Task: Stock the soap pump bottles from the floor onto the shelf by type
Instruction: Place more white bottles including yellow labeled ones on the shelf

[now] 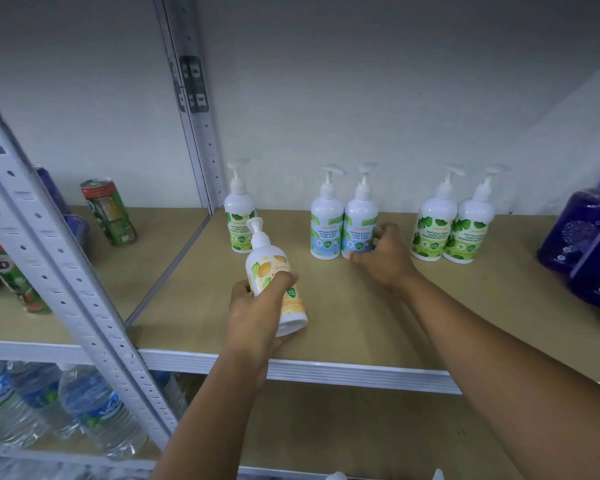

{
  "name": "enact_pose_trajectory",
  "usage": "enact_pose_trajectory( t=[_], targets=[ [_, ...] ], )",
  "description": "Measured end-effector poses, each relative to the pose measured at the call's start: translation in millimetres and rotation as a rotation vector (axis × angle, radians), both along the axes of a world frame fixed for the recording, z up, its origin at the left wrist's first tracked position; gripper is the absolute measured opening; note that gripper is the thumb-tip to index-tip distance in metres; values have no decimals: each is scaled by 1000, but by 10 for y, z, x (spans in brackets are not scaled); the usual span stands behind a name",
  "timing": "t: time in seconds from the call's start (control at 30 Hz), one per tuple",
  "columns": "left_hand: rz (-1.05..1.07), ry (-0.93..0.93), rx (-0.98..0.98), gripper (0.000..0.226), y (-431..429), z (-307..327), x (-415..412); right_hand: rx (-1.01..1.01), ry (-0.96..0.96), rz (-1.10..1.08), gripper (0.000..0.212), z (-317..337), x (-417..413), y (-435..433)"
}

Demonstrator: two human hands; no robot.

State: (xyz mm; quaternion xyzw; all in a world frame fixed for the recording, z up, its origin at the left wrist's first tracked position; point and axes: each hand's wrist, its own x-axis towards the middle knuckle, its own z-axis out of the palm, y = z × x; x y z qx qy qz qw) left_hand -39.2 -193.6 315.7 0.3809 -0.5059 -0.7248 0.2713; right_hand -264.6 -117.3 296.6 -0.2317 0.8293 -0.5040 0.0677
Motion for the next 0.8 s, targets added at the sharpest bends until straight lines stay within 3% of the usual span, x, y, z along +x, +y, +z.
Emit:
enact_pose_trajectory(
  t=[0.1,0.2,0.3,0.43,0.57,0.67,0.8],
  targets=[
    [-1,-2,-26,66,-14,30,25,-82,16,-106,80,-40,151,66],
    [16,-12,-79,64,-74,41,83,-169,150,-204,55,-67,452,129],
    [69,-8,-132,51,-190,25,182,-254,190,-102,39,-23,811,40],
    [150,16,-157,53,-363,24,371,-234,93,53,23,54,1082,-299],
    [186,53,-131,43,-520,-4,538,-144,33,170,33,36,1129,-744],
    [190,73,-131,36,-586,-32,594,-128,45,185,54,39,1099,-1102],
    [211,111,-133,31,-652,-61,588,-121,70,181,62,86,1046,-1503]
  ],
)
